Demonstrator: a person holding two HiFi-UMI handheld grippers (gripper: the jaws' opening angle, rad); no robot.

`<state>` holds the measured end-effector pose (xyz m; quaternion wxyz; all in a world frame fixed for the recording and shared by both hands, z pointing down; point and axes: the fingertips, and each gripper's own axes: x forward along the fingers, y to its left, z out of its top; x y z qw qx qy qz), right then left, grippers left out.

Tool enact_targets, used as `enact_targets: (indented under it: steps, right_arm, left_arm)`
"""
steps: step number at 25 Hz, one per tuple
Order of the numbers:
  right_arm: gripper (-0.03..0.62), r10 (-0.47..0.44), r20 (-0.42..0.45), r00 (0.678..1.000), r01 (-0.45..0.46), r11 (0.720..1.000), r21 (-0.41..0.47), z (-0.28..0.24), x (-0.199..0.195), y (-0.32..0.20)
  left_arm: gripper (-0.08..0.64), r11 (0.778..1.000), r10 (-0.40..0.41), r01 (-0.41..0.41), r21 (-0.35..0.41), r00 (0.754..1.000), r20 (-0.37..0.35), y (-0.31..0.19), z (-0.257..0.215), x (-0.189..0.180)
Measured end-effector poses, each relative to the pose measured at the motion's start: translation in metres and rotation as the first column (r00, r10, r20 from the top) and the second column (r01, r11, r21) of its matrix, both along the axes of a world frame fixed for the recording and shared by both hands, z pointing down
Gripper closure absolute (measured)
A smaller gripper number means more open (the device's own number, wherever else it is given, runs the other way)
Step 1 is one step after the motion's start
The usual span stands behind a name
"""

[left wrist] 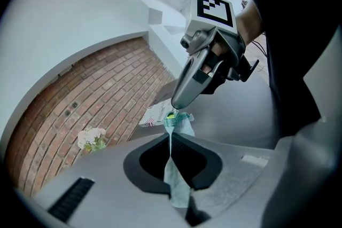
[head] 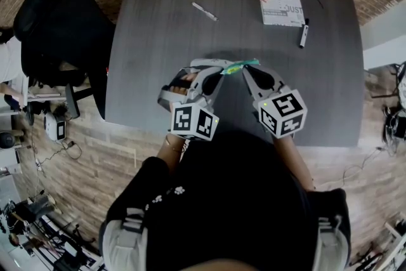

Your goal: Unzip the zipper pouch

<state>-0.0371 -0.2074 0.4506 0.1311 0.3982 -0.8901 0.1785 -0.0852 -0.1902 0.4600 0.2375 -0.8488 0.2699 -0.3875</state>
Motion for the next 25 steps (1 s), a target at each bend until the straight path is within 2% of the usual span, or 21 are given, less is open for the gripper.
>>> enact_targets:
  steps: [25]
  right_arm:
    - [0.592, 0.085, -0.031, 0.996, -0.085, 0.996, -0.004, 0.008, 0.030, -0.005]
  left_arm:
    - [0.555, 1.000, 0.011, -0.013, -0.022, 0.998, -0.059, 0.005, -0.009, 0.004]
